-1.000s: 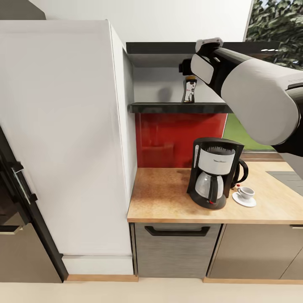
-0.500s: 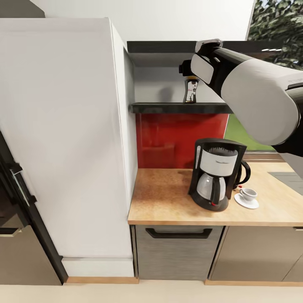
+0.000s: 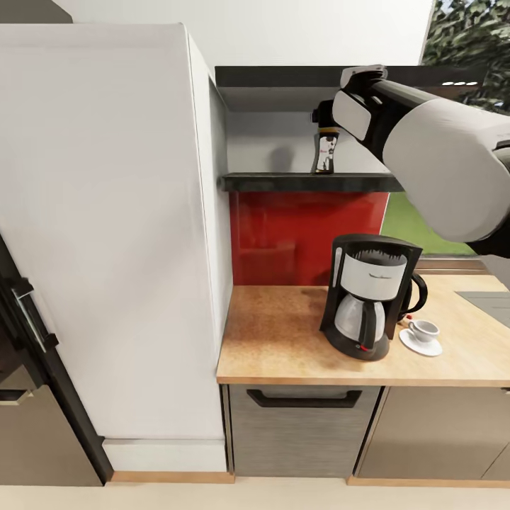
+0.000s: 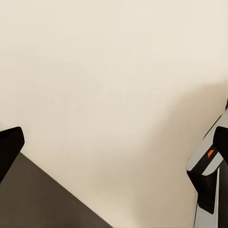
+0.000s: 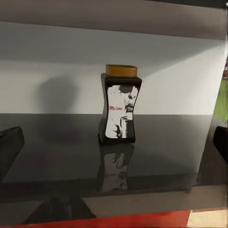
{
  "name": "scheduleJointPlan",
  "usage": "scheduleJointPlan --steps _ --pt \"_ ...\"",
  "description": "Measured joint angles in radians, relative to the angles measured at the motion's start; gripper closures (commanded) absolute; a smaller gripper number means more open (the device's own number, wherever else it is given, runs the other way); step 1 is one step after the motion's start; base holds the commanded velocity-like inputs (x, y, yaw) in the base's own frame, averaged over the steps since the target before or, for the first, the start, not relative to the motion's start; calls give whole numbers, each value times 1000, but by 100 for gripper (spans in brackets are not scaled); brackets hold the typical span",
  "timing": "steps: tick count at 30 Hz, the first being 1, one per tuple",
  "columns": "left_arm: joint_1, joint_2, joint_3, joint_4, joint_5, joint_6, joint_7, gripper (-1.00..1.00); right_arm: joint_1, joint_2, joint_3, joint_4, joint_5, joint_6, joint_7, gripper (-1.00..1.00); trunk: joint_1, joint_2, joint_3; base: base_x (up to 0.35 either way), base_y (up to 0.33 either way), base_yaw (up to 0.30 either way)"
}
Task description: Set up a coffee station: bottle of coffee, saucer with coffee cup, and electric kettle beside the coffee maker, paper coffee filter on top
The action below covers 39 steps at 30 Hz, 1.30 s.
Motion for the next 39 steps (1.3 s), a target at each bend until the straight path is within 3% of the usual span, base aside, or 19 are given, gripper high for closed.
scheduleJointPlan --steps 14,23,39 --pt "0 0 -4 0 0 8 1 -100 0 -45 0 0 3 2 -9 -100 0 0 0 98 -86 0" --pt "0 -2 -4 2 0 9 1 -100 0 -46 -2 0 -14 -6 -77 -100 0 0 0 7 -6 0" --pt "0 3 -4 2 0 10 10 -100 0 -40 -4 2 -49 -6 -85 -100 0 0 0 2 0 0"
